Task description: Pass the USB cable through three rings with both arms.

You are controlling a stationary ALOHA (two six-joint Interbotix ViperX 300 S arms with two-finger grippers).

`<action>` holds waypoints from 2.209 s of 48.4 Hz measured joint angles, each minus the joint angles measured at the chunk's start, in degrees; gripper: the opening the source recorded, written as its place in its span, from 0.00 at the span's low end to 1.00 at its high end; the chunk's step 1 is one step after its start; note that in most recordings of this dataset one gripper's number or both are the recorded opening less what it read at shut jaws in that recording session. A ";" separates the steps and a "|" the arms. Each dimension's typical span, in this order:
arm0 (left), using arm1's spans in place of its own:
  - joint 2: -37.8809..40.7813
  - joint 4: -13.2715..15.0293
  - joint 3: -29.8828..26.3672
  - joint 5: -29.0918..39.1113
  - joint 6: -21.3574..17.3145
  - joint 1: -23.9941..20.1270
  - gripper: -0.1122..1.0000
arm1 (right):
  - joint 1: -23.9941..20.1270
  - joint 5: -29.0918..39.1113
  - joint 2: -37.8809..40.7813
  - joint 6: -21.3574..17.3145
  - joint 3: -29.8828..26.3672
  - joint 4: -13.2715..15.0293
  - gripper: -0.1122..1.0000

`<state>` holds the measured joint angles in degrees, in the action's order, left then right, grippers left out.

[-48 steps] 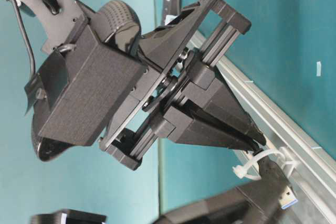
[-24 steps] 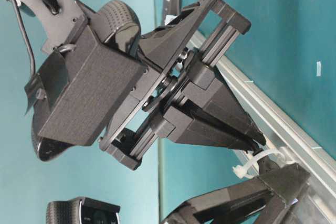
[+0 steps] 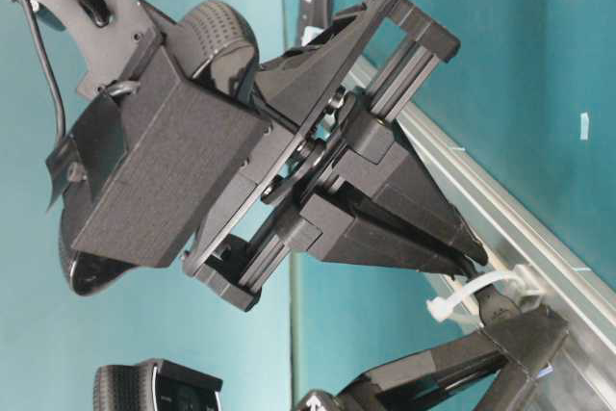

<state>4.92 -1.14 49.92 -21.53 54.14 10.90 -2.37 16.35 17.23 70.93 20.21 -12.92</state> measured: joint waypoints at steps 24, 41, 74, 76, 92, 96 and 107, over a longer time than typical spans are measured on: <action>-0.18 0.00 0.00 0.09 -0.09 0.00 0.19 | 0.26 0.18 0.00 0.00 0.00 0.09 0.18; -1.05 -0.09 0.00 0.09 0.09 -0.09 0.19 | 0.62 0.97 0.00 -0.09 0.00 0.00 0.36; -2.55 0.00 1.41 0.00 0.97 0.18 0.19 | 1.49 0.44 -1.49 -0.18 0.62 0.00 0.88; -3.08 -0.09 1.85 0.00 1.58 0.26 0.19 | 1.49 0.44 -1.76 -0.18 0.88 0.09 0.88; -5.62 0.00 3.96 1.41 4.75 2.72 0.19 | 3.34 -0.97 -3.78 -0.18 3.16 0.00 0.88; -5.71 0.00 3.78 2.81 5.36 4.13 0.19 | 4.31 -1.41 -4.31 -0.18 3.34 0.00 0.88; -5.80 0.00 3.52 3.78 6.77 5.27 0.19 | 6.77 -1.85 -5.54 -0.18 4.04 0.00 0.88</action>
<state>-0.88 -1.14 53.44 -17.75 60.91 16.17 4.39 14.50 11.69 70.75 24.26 -12.92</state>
